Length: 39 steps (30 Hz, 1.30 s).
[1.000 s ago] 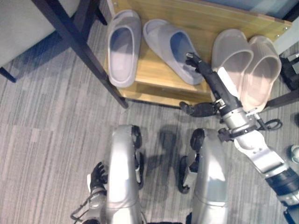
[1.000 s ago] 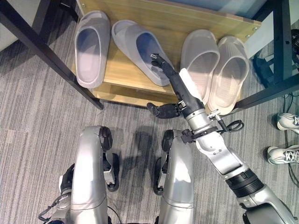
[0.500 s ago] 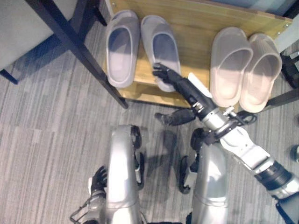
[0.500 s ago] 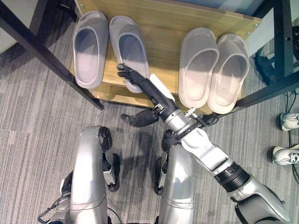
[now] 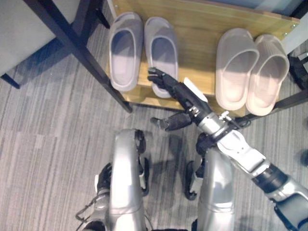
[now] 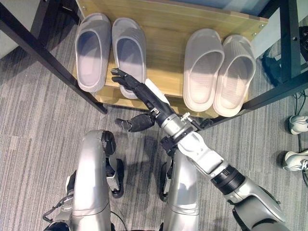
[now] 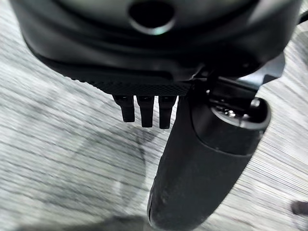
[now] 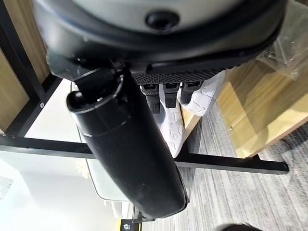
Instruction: Arrange the slippers neatly on the shoe rack.
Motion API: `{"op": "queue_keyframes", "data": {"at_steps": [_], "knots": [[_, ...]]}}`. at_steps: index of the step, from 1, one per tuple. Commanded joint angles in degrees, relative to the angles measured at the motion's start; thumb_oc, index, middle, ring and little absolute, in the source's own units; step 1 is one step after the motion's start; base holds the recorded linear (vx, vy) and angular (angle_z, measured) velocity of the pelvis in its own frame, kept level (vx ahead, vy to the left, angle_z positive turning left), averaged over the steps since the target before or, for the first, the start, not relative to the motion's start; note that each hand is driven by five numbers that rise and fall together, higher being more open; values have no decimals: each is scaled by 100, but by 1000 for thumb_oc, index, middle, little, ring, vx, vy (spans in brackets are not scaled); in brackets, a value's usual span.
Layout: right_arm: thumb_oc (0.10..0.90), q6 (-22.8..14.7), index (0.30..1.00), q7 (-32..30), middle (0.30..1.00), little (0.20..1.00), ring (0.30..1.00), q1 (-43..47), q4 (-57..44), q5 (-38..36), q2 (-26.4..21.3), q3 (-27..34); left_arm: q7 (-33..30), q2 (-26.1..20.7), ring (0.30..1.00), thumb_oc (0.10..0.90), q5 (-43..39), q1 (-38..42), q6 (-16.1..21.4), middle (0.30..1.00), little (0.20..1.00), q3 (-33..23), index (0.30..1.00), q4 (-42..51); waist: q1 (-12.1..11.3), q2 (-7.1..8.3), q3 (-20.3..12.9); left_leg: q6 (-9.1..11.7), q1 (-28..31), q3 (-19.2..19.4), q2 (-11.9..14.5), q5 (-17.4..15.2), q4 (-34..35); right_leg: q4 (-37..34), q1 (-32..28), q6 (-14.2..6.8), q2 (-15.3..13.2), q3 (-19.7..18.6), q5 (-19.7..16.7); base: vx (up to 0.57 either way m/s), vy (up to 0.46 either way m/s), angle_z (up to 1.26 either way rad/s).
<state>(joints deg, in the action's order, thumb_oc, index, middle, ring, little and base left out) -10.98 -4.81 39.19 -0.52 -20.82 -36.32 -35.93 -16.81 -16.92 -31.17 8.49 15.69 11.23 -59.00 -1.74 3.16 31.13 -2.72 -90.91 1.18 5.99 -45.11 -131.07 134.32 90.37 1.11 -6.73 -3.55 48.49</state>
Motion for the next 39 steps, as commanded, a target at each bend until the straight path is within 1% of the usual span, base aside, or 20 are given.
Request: {"op": "queue_keyframes", "data": {"at_steps": [1, 7, 13, 15, 17, 19, 20, 22, 24, 28, 29, 30, 31, 32, 35, 39], "knots": [[800, -488, 900, -197, 900, 900, 900, 760, -433, -68, 12, 14, -72, 48, 900, 800, -37, -111, 179, 900, 900, 89, 900, -389, -328, -84, -134, -25, 96, -819, -345, -83, 271, -52, -124, 399, -140, -639, -441, 0, 0, 0], [800, -574, 900, -269, 900, 900, 900, 1200, -314, 71, 164, -44, -35, 39, 900, 800, -67, -115, 199, 900, 900, 36, 900, -571, -372, -118, -134, -16, 96, -847, -360, -74, 261, -44, -129, 387, -125, -656, -452, 0, 0, 0], [800, -581, 900, -136, 900, 900, 900, 1372, -404, -120, 339, -164, -8, -26, 900, 800, -3, -10, 187, 900, 900, 52, 900, -570, -377, -124, -134, -10, 96, -854, -371, -81, 214, -2, -133, 382, -126, -659, -444, 0, 0, 0], [800, -644, 900, -81, 900, 900, 900, 1358, -464, -186, 390, -160, -12, -35, 900, 800, 69, 8, 189, 900, 900, 85, 900, -558, -381, -127, -134, -11, 96, -857, -367, -76, 209, -1, -143, 380, -130, -645, -443, 0, 0, 0], [800, -798, 900, -159, 900, 900, 900, 1359, -652, -19, 343, -48, -45, -41, 900, 800, 197, 14, 208, 900, 900, 92, 900, -558, -374, -132, -134, -4, 96, -859, -372, -66, 207, -2, -146, 370, -119, -633, -446, 0, 0, 0], [800, -997, 900, -389, 900, 900, 900, 1235, -881, 210, 336, 178, -87, -9, 900, 800, 291, 57, 242, 900, 900, 133, 900, -569, -362, -123, -134, -4, 96, -862, -376, -70, 183, 19, -148, 351, -116, -633, -452, 0, 0, 0], [800, -995, 900, -391, 900, 900, 900, 1231, -885, 213, 335, 181, -86, -10, 900, 800, 290, 58, 242, 900, 900, 135, 900, -570, -365, -123, -134, -4, 96, -862, -376, -71, 182, 20, -148, 351, -116, -634, -451, 0, 0, 0], [800, -1092, 900, -459, 900, 900, 900, 1134, -1008, 305, 346, 342, 108, 73, 900, 800, 79, 16, 242, 900, 900, 151, 900, -432, -345, -118, -134, -4, 96, -855, -376, -78, 170, 32, -157, 355, -104, -634, -442, 0, 0, 0], [800, -1192, 900, -709, 900, 900, 900, 979, -1321, 798, 285, 659, 137, 37, 900, 800, 10, 17, 255, 900, 900, -13, 900, -445, -318, -121, -134, -2, 96, -865, -405, -68, 160, 60, -187, 347, -100, -635, -415, 0, 0, 0], [800, -1244, 900, -831, 900, 900, 900, 913, -1538, 1037, 253, 799, 84, 32, 900, 800, -17, 19, 284, 900, 900, -141, 900, -550, -316, -124, -134, 4, 96, -879, -411, -64, 124, 101, -197, 334, -101, -633, -407, 0, 0, 0], [800, -1251, 900, -909, 900, 900, 900, 893, -1662, 1207, 189, 864, 73, 66, 900, 800, -49, 10, 300, 900, 900, -190, 900, -612, -311, -125, -134, 10, 96, -877, -425, -63, 118, 110, -208, 325, -108, -638, -405, 0, 0, 0], [800, -1247, 900, -912, 900, 900, 900, 887, -1669, 1211, 187, 867, 73, 67, 900, 800, -49, 10, 301, 900, 900, -188, 900, -613, -312, -126, -134, 10, 96, -877, -426, -63, 117, 111, -209, 324, -108, -639, -404, 0, 0, 0], [800, -1311, 900, -1015, 900, 900, 900, 749, -1948, 1441, 74, 1036, 22, 105, 900, 800, 23, -37, 323, 900, 900, -245, 900, -652, -294, -112, -134, 9, 96, -878, -435, -63, 124, 103, -221, 320, -109, -641, -404, 0, 0, 0], [800, -1301, 900, -1016, 900, 900, 900, 729, -1970, 1447, 68, 1049, 19, 104, 900, 800, 26, -37, 323, 900, 900, -238, 900, -651, -301, -114, -134, 9, 96, -879, -437, -61, 123, 103, -223, 320, -110, -641, -404, 0, 0, 0], [800, -1401, 900, -1168, 900, 900, 900, 240, -2378, 1719, -109, 1478, -57, 144, 900, 800, 153, -172, 389, 900, 900, -350, 900, -573, -266, -99, -134, 8, 96, -896, -464, -58, 129, 93, -252, 306, -108, -648, -418, -10, 18, 1], [800, -1420, 900, -1251, 900, 900, 900, -868, -2531, 1485, -131, 2161, -138, 204, 900, 800, -212, -203, 519, 900, 900, -644, 900, -60, -268, -126, -134, 5, 96, -1008, -579, 17, 116, -31, -416, 214, -179, -571, -489, -21, 52, 5]]}}
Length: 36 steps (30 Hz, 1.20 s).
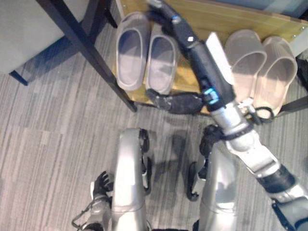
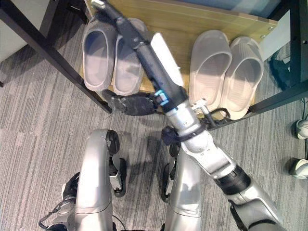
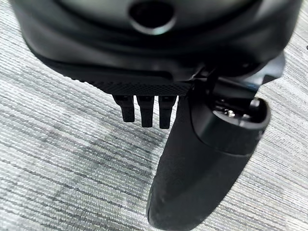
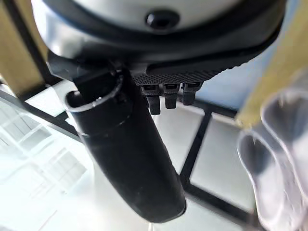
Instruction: Arrange the slippers neatly on the shoe rack.
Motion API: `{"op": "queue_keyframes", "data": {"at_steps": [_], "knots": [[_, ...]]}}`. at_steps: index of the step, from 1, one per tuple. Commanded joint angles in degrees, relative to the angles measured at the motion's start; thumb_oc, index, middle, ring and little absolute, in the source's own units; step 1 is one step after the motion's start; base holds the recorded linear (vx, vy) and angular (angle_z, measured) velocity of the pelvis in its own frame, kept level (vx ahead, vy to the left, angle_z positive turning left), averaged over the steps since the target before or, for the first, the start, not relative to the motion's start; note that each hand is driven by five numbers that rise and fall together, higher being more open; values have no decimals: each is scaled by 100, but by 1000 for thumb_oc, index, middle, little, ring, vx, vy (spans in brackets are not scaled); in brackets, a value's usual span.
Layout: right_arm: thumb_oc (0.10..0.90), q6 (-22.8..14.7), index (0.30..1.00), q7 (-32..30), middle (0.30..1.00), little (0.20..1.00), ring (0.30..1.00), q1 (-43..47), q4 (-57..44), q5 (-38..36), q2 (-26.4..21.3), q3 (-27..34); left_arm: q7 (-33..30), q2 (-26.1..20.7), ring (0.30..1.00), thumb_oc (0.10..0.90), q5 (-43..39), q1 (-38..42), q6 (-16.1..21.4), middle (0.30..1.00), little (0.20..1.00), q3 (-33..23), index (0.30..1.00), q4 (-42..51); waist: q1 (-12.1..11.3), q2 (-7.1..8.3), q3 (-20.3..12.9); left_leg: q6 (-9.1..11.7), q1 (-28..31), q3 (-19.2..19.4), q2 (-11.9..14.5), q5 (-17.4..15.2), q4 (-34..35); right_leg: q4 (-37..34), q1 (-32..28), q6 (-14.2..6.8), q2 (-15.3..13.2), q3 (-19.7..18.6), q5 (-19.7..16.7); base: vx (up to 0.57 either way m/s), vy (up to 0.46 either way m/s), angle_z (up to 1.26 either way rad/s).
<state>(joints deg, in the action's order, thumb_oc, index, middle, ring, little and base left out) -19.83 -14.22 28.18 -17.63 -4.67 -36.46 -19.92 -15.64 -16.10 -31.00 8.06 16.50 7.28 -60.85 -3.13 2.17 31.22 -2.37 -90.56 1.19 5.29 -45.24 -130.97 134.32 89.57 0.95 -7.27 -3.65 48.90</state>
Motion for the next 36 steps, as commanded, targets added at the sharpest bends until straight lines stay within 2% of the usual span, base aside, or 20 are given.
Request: {"op": "queue_keyframes", "data": {"at_steps": [1, 2, 4, 5, 6, 8, 9, 13, 14, 17, 19, 21, 22, 23, 24, 26, 27, 30, 31, 36], "knots": [[800, -549, 900, -387, 900, 900, 900, -72, -809, -80, -122, 787, -275, 145, 900, 800, -260, -138, 490, 900, 900, -299, 900, 213, -131, -35, -143, -27, 61, -1039, -535, 54, 147, -108, -418, 187, -160, -523, -562, -45, 45, 10], [800, -610, 900, -477, 900, 900, 900, -568, -820, -18, -86, 1143, -342, 145, 900, 800, -253, -19, 580, 900, 900, -384, 900, 456, -93, -27, -148, -24, 65, -1028, -540, 131, 371, -409, -539, 132, -222, -454, -623, -48, 31, 7], [800, -635, 900, -540, 900, 900, 900, -875, -844, 52, -38, 1303, -433, 99, 900, 800, -196, 49, 659, 900, 900, -413, 900, 654, -71, -28, -249, -18, 69, -1027, -518, 208, 607, -740, -621, 125, -277, -390, -671, -89, 9, 13], [800, -667, 900, -575, 900, 900, 900, -1337, -944, 277, -88, 1541, -528, -2, 900, 800, -171, 44, 823, 900, 900, -481, 900, 1153, -46, -17, -467, 0, 266, -1003, -490, 388, 1269, -1354, -819, 83, -324, -316, -866, -108, -4, 20], [800, -666, 900, -575, 900, 900, 900, -1341, -946, 278, -88, 1542, -529, -2, 900, 800, -171, 41, 823, 900, 900, -479, 900, 1155, -47, -19, -466, 0, 271, -1003, -491, 392, 1276, -1361, -825, 84, -325, -314, -870, -115, -13, 19], [800, -678, 900, -658, 900, 900, 900, -1552, -939, 542, -213, 1662, -630, -185, 900, 800, -93, 72, 883, 900, 900, -584, 900, 1579, -25, 1, -668, 43, 453, -1002, -471, 592, 1750, -1795, -981, 126, -345, -234, -925, -54, 7, 16], [800, -670, 900, -597, 900, 900, 900, -1719, -906, 364, -183, 1674, -583, -418, 900, 800, -48, 167, 833, 900, 900, -598, 900, 1742, 21, -5, -823, 44, 697, -1026, -365, 741, 2151, -2236, -1185, 170, -372, -133, -981, -37, 35, 9], [800, -643, 900, -195, 900, 900, 900, -1974, -840, 89, 118, 1365, -398, -446, 900, 800, 1158, 306, 494, 900, 900, -15, 900, 1087, 89, -24, -1034, -7, 1359, -941, -49, 1030, 3072, -3262, -1689, 178, -422, 130, -1147, -41, 49, -10], [800, -645, 900, -192, 900, 900, 900, -1983, -840, 87, 118, 1369, -411, -439, 900, 800, 1175, 302, 495, 900, 900, -9, 900, 1086, 80, -30, -1016, -8, 1411, -941, -41, 1048, 3117, -3311, -1742, 185, -417, 144, -1169, -42, 60, -9], [800, -525, 900, 209, 900, 900, 900, -2111, -518, 44, 214, 965, 121, -140, 900, 800, 1676, -16, 211, 900, 900, 514, 900, 557, 98, -72, -1143, -77, 2307, -868, 175, 1380, 4335, -4585, -2435, 128, -452, 320, -1409, -64, 53, -21], [800, -482, 900, 282, 900, 900, 900, -2170, -449, 161, 171, 918, 299, -122, 900, 800, 1698, -22, 148, 900, 900, 542, 900, 405, 124, -81, -1132, -74, 2614, -822, 211, 1474, 4704, -4922, -2695, 102, -445, 384, -1497, -32, 20, -10], [800, -292, 900, 334, 900, 900, 900, -2217, -33, 470, 115, 808, 527, -91, 900, 800, 2301, -108, 12, 900, 900, 839, 900, 247, 150, -75, -1155, -65, 3072, -764, 253, 1628, 5269, -5547, -3145, 46, -451, 476, -1658, -34, 27, -1], [800, -298, 900, 330, 900, 900, 900, -2218, -26, 475, 114, 805, 525, -88, 900, 800, 2307, -111, 13, 900, 900, 840, 900, 246, 147, -78, -1138, -66, 3113, -760, 257, 1642, 5303, -5582, -3186, 47, -447, 482, -1674, -19, 32, 3], [800, -192, 900, 468, 900, 900, 900, -2455, 374, 445, 200, 760, 767, -104, 900, 800, 2669, -211, -146, 900, 900, 895, 900, 31, 188, -55, -1174, -35, 3615, -702, 254, 1820, 5937, -6202, -3672, -16, -433, 583, -1832, 9, 25, 6], [800, -124, 900, 584, 900, 900, 900, -2599, 630, 257, 306, 750, 810, -115, 900, 800, 2873, -207, -225, 900, 900, 919, 900, -115, 216, -42, -1221, -2, 3855, -645, 253, 1879, 6226, -6486, -3901, -51, -427, 627, -1914, 23, 32, 1], [800, -40, 900, 898, 900, 900, 900, -3023, 1231, -230, 624, 731, 889, -82, 900, 800, 3247, -327, -368, 900, 900, 820, 900, -512, 262, 20, -1282, 90, 4698, -477, 217, 2125, 7105, -7417, -4730, -158, -410, 783, -2223, 62, 20, 0], [800, -40, 900, 898, 900, 900, 900, -3023, 1231, -230, 624, 732, 889, -82, 900, 800, 3248, -327, -368, 900, 900, 820, 900, -512, 261, 20, -1276, 90, 4706, -477, 217, 2127, 7109, -7421, -4738, -158, -409, 784, -2224, 75, 21, -7], [800, 82, 900, 1035, 900, 900, 900, -3226, 2016, -265, 830, 695, 974, 32, 900, 800, 3412, -516, -481, 900, 900, 642, 900, -922, 289, 12, -1427, 83, 5392, -379, 188, 2289, 7879, -8123, -5342, -299, -390, 881, -2557, 51, 35, -3], [800, 202, 900, 1068, 900, 900, 900, -3310, 2583, -222, 973, 662, 1071, 144, 900, 800, 3258, -628, -606, 900, 900, 379, 900, -1218, 301, 31, -1589, 85, 5842, -335, 142, 2585, 8515, -8623, -5761, -314, -365, 977, -2878, 76, 1, -2], [800, 343, 900, 984, 900, 900, 900, -3332, 3571, -30, 1160, 636, 1139, 269, 900, 800, 3321, -953, -793, 900, 900, 40, 900, -1686, 262, 23, -1727, 120, 6582, -234, 112, 2866, 9311, -9405, -6516, -388, -347, 986, -3198, 101, -30, -4]]}}
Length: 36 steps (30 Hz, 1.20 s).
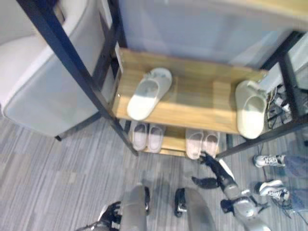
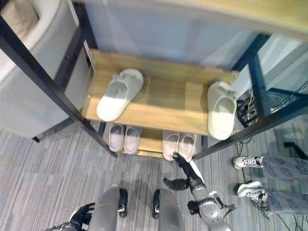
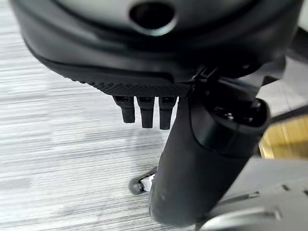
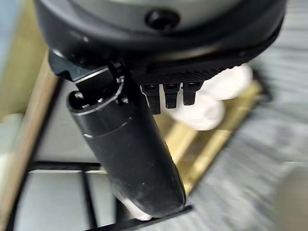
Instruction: Arrange the slippers neatly on the shoe rack.
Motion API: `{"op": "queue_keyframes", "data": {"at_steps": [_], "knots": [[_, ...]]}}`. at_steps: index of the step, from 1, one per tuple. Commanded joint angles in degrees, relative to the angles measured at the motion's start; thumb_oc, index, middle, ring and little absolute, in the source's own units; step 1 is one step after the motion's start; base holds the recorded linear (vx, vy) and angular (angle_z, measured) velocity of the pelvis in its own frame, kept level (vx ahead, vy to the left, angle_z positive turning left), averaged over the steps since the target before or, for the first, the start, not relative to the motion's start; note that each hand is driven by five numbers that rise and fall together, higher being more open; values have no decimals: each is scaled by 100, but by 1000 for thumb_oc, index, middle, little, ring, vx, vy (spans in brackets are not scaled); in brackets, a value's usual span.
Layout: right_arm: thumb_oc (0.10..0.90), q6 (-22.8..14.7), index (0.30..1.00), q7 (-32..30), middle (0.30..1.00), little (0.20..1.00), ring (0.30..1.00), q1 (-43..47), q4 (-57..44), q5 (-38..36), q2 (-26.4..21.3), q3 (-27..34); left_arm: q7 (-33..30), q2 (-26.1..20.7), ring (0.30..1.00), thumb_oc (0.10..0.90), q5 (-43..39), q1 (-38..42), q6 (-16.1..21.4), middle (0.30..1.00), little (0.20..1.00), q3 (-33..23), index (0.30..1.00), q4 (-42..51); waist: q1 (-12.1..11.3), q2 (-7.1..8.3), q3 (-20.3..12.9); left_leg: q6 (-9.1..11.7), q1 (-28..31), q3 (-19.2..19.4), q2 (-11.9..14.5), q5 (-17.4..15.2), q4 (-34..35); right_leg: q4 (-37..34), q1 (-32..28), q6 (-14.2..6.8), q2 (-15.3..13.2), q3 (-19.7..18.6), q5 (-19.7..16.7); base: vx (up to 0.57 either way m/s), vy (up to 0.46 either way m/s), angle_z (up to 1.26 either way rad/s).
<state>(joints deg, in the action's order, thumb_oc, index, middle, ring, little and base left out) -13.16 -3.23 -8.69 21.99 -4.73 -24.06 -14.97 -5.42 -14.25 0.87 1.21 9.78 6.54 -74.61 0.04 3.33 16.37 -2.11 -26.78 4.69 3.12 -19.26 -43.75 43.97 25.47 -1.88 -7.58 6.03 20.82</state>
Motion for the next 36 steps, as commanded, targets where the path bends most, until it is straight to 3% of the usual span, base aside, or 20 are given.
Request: {"op": "queue_keyframes", "data": {"at_steps": [1, 3, 4, 5, 6, 8, 9, 14, 15, 16, 17, 18, 21, 22, 23, 24, 25, 27, 29, 36], "knots": [[800, -218, 900, -214, 900, 900, 900, 268, 320, 29, 73, 259, 52, 120, 900, 800, 392, -642, -206, 900, 900, -31, 900, -576, -86, -125, -455, 210, 846, -459, 299, 604, 1446, -1075, -687, -200, -263, 81, -671, 153, -40, 1], [800, -181, 900, -215, 900, 900, 900, 215, 570, 16, 144, 291, 56, 113, 900, 800, 351, -674, -231, 900, 900, -114, 900, -614, -78, -136, -533, 250, 1083, -432, 264, 736, 1774, -1298, -874, -233, -216, 96, -764, 206, -57, -7], [800, -160, 900, -341, 900, 900, 900, 136, 1276, -67, 291, 444, -227, -69, 900, 800, 404, -733, -147, 900, 900, -252, 900, -557, -80, -206, -787, 350, 1676, -352, 188, 1149, 2744, -2022, -1312, -315, -130, 205, -1066, 198, -60, -6], [800, -163, 900, -341, 900, 900, 900, 137, 1280, -67, 292, 443, -227, -70, 900, 800, 404, -735, -148, 900, 900, -252, 900, -556, -81, -206, -777, 350, 1702, -350, 190, 1160, 2769, -2039, -1334, -315, -127, 206, -1073, 226, -91, 8], [800, -135, 900, -427, 900, 900, 900, 132, 1832, -205, 410, 507, -337, -304, 900, 800, 104, -378, -53, 900, 900, -305, 900, -287, -50, -265, -934, 427, 2133, -346, 143, 1399, 3386, -2441, -1635, -390, -50, 237, -1236, 116, -63, 13], [800, -98, 900, -442, 900, 900, 900, 167, 2143, -285, 468, 520, -424, -358, 900, 800, 62, -259, -36, 900, 900, -297, 900, -197, -42, -289, -1000, 430, 2299, -316, 132, 1481, 3645, -2702, -1783, -401, -4, 244, -1312, 87, -64, 12], [800, -48, 900, -510, 900, 900, 900, 208, 2710, -354, 545, 571, -639, -411, 900, 800, 394, -233, 3, 900, 900, -83, 900, -152, -40, -340, -1152, 449, 2574, -303, 108, 1662, 4091, -3158, -2049, -436, 59, 254, -1473, 35, -48, 4], [800, 38, 900, -606, 900, 900, 900, 237, 3505, -349, 633, 590, -733, -291, 900, 800, 587, 53, 168, 900, 900, 404, 900, 200, -2, -416, -1397, 489, 3022, -279, 91, 1932, 4803, -3959, -2620, -464, 152, 307, -1616, 61, -69, 0], [800, 36, 900, -472, 900, 900, 900, 49, 3386, -445, 434, 864, 6, -1393, 900, 800, -16, -367, 119, 900, 900, 101, 900, 2069, -57, -507, -1451, 508, 3005, -307, 73, 2013, 4875, -4076, -2686, -485, 149, 385, -1660, 25, -21, 4], [800, 36, 900, -472, 900, 900, 900, 49, 3386, -445, 434, 863, 6, -1393, 900, 800, -16, -367, 119, 900, 900, 101, 900, 2069, -56, -507, -1452, 508, 3004, -307, 73, 2013, 4875, -4076, -2685, -485, 149, 386, -1660, -62, -42, 8], [800, 111, 900, -621, 900, 900, 900, 237, 4010, -419, 431, 869, -367, -1246, 900, 800, 505, -519, 631, 900, 900, 515, 900, 2399, -94, -550, -1426, 521, 2944, -328, 58, 2032, 4875, -4175, -2725, -475, 141, 416, -1706, -113, -66, 11], [800, 67, 900, -870, 900, 900, 900, 333, 4130, -28, 340, 833, -225, -925, 900, 800, 693, -560, 622, 900, 900, 863, 900, 2419, -84, -589, -1434, 559, 2852, -362, 46, 2029, 4875, -4402, -2787, -487, 181, 458, -1723, -113, -66, 16], [800, 106, 900, -951, 900, 900, 900, 302, 4197, 142, 309, 865, -2, -920, 900, 800, 764, -623, 616, 900, 900, 1030, 900, 3047, -57, -644, -1443, 589, 2829, -357, 34, 2047, 4875, -4483, -2850, -485, 205, 502, -1740, -43, -25, 19], [800, 187, 900, -899, 900, 900, 900, 327, 4258, 217, 259, 879, 284, -1030, 900, 800, 795, -752, 554, 900, 900, 1158, 900, 3762, -35, -704, -1422, 597, 2820, -350, 39, 2038, 4875, -4453, -2851, -475, 215, 494, -1725, 0, 0, 0], [800, 187, 900, -899, 900, 900, 900, 326, 4258, 217, 259, 878, 286, -1031, 900, 800, 794, -754, 552, 900, 900, 1157, 900, 3766, -35, -704, -1422, 597, 2821, -349, 39, 2038, 4875, -4453, -2851, -475, 215, 493, -1725, -31, -9, -4], [800, 245, 900, -870, 900, 900, 900, 286, 4311, 246, 188, 1008, 641, -1288, 900, 800, 962, -1011, 580, 900, 900, 1283, 900, 4668, -8, -764, -1405, 598, 2840, -321, 48, 2013, 4875, -4459, -2863, -462, 225, 470, -1706, 0, 0, 0], [800, 246, 900, -867, 900, 900, 900, 277, 4307, 246, 191, 1007, 664, -1308, 900, 800, 952, -1042, 555, 900, 900, 1271, 900, 4717, -12, -760, -1408, 599, 2847, -317, 50, 2009, 4875, -4462, -2869, -461, 227, 465, -1707, 0, 0, 0], [800, 320, 900, -730, 900, 900, 900, 224, 4615, -225, 260, 1382, 1154, -1571, 900, 800, 859, -1409, 505, 900, 900, 1148, 900, 5805, -7, -805, -1405, 605, 2940, -259, 79, 1960, 4875, -4607, -2997, -450, 260, 438, -1713, 42, -50, -1], [800, 412, 900, -607, 900, 900, 900, 198, 4814, -186, 275, 1358, 1551, -1779, 900, 800, 593, -1605, 532, 900, 900, 1003, 900, 6601, -16, -818, -1401, 619, 2966, -218, 100, 1916, 4875, -4829, -3116, -459, 300, 417, -1741, 35, -65, -1], [800, 499, 900, -436, 900, 900, 900, 143, 4936, -4, 300, 1203, 2080, -1941, 900, 800, -63, -1611, 463, 900, 900, 962, 900, 7618, 0, -802, -1401, 642, 2991, -127, 134, 1887, 4875, -4897, -3165, -479, 330, 380, -1722, 20, -47, -10]]}}
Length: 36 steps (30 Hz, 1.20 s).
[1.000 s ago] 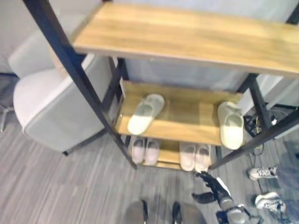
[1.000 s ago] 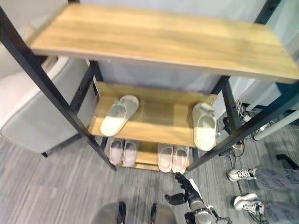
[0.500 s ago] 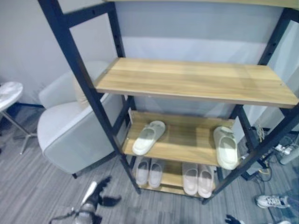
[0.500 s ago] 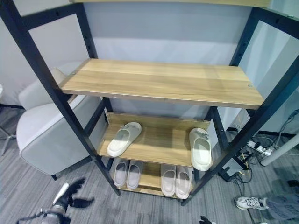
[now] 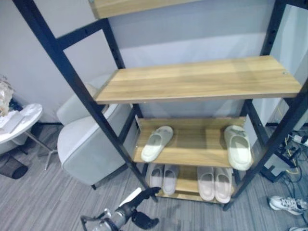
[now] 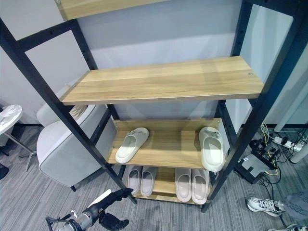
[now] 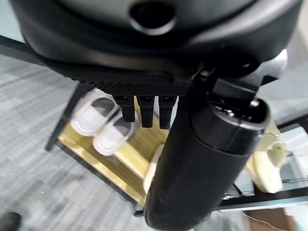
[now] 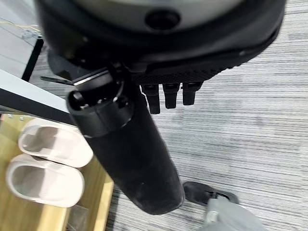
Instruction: Arrange the slippers neatly on the shoe rack.
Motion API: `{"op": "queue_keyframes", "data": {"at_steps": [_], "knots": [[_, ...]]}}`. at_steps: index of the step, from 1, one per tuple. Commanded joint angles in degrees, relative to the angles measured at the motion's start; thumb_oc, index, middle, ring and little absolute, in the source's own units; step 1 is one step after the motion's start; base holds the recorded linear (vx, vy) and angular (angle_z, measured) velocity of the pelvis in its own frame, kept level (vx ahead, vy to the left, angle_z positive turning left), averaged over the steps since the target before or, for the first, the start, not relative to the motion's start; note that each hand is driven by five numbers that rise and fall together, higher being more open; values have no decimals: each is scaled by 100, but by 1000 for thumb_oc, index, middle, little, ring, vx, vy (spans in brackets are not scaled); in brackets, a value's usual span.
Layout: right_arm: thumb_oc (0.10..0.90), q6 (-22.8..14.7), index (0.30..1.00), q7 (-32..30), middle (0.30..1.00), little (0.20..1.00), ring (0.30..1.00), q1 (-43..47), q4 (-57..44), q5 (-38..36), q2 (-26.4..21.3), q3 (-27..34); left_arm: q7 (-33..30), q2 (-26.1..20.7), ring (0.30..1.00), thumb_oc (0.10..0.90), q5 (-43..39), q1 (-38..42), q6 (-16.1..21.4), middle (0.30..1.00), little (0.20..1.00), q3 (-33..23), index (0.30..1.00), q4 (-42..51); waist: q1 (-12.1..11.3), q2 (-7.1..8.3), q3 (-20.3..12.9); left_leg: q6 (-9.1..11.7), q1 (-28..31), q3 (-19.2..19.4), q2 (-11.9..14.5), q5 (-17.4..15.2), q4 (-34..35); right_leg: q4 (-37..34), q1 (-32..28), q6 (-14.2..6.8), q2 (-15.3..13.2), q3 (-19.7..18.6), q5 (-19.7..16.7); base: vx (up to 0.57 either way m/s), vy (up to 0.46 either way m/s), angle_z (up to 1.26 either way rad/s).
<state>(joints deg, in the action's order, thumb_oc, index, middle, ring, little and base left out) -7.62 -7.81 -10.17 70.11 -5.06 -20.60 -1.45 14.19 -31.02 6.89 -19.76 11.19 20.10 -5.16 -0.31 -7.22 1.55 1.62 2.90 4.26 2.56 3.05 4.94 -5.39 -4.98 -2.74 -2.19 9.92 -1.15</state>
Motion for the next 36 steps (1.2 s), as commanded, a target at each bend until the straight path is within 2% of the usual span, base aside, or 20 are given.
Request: {"op": "queue_keyframes", "data": {"at_steps": [1, 4, 8, 16, 19, 23, 25, 26, 31, 32, 36], "knots": [[800, -43, 900, 54, 900, 900, 900, 289, 128, 34, -35, -179, 177, -274, 900, 800, -791, 547, 318, 900, 900, -350, 900, 788, 57, 250, 82, 272, 36, -69, 191, -345, 6, 39, -125, -396, -208, -15, 471, 34, -44, -7], [800, -20, 900, 109, 900, 900, 900, 280, 165, 95, 15, -291, 295, -358, 900, 800, -1199, 830, 318, 900, 900, -235, 900, 1290, 110, 234, 86, 275, 97, -32, 186, -363, 6, 39, -181, -397, -202, -33, 477, 30, -28, -6], [800, -15, 900, 112, 900, 900, 900, 226, 196, 124, 96, -358, 100, -324, 900, 800, -1304, 1260, 447, 900, 900, -213, 900, 1680, 193, 217, 83, 269, 157, -10, 181, -395, 6, 39, -226, -399, -204, -26, 481, 22, -17, -6], [800, -1, 900, 108, 900, 900, 900, 79, 229, 123, 251, -407, -473, -87, 900, 800, -1131, 1726, 650, 900, 900, -329, 900, 1777, 300, 211, 93, 254, 245, 45, 162, -460, 6, 39, -264, -411, -228, -77, 474, 22, -2, -4], [800, -14, 900, 48, 900, 900, 900, 33, 217, 51, 298, -369, -864, 15, 900, 800, -611, 1869, 741, 900, 900, -307, 900, 1543, 337, 214, 101, 246, 252, 62, 151, -482, 6, 39, -253, -415, -236, -103, 468, 0, 0, 0], [800, -69, 900, -66, 900, 900, 900, -72, 240, -25, 372, -319, -1529, -107, 900, 800, 666, 2137, 838, 900, 900, -466, 900, 1240, 385, 240, 98, 245, 257, 117, 140, -511, 6, 39, -225, -439, -243, -147, 431, 14, 2, -3], [800, -73, 900, -75, 900, 900, 900, -72, 246, -30, 390, -318, -1664, -129, 900, 800, 883, 2191, 864, 900, 900, -483, 900, 1194, 388, 247, 101, 247, 259, 125, 142, -514, 6, 39, -218, -442, -247, -146, 425, 9, -1, -5], [800, -104, 900, -108, 900, 900, 900, -122, 247, -61, 430, -309, -1942, -189, 900, 800, 1252, 2297, 860, 900, 900, -632, 900, 1127, 415, 265, 89, 249, 258, 147, 139, -523, 6, 39, -200, -450, -253, -167, 409, 18, 1, -7], [800, -145, 900, -146, 900, 900, 900, -222, 136, -68, 482, -345, -2483, -404, 900, 800, 1865, 2519, 860, 900, 900, -881, 900, 1011, 468, 296, 64, 253, 245, 187, 137, -542, 6, 39, -156, -474, -264, -211, 380, 22, 1, -9], [800, -196, 900, -143, 900, 900, 900, -339, 11, -51, 474, -370, -2743, -570, 900, 800, 2216, 2668, 784, 900, 900, -983, 900, 891, 506, 309, 45, 255, 240, 216, 135, -553, 6, 39, -133, -489, -273, -225, 358, 32, 3, -4], [800, -232, 900, -165, 900, 900, 900, -389, -42, -38, 471, -400, -3080, -728, 900, 800, 2609, 2906, 688, 900, 900, -1008, 900, 657, 540, 323, 21, 253, 217, 240, 120, -559, 6, 39, -96, -505, -287, -252, 335, 18, 2, -6]]}}
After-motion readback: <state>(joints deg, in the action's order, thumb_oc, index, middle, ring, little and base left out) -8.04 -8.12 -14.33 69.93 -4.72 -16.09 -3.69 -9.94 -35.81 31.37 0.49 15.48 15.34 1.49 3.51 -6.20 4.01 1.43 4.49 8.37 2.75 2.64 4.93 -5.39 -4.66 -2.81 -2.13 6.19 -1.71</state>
